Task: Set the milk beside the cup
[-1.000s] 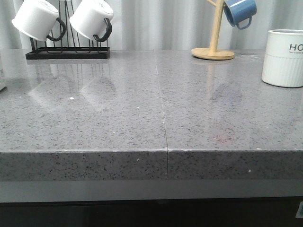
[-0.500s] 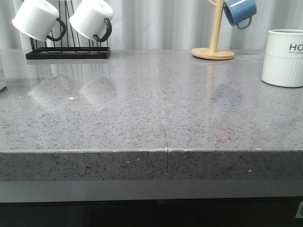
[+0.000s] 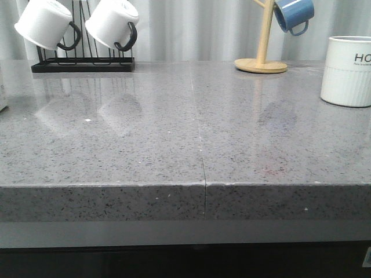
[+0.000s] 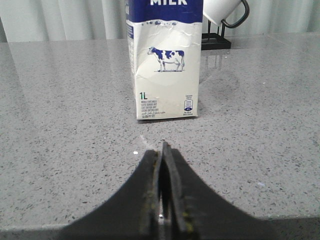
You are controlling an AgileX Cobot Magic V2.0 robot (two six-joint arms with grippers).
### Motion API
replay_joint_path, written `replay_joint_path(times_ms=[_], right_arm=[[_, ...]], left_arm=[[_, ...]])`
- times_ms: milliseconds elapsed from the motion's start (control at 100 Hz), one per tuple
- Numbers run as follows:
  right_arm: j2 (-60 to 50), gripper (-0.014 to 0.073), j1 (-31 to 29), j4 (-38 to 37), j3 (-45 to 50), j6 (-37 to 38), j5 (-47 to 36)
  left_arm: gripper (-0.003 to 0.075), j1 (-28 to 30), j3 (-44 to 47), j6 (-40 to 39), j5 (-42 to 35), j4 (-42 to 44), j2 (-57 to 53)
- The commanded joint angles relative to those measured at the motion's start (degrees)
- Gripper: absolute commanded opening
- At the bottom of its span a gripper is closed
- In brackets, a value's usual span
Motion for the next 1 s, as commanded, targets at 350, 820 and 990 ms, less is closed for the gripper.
replay_joint_path(times_ms=[350, 820, 990], right_arm=[[6.7, -0.0068, -0.45, -0.62, -21.96, -0.42, 16.8], [26.92, 0.0212, -0.45, -0.55, -25.85, -0.42, 5.26], [34.92, 0.0311, -0.5, -0.84, -25.85, -0.42, -3.85]], left_arm=[[-0.0021, 0.17, 2.36, -0.22, -4.55, -0.14, -1.8], [-0.0021, 0.17, 2.36, -0.22, -4.55, -0.14, -1.8], [-0.0021, 0.17, 2.36, -0.22, -4.55, -0.14, -1.8]])
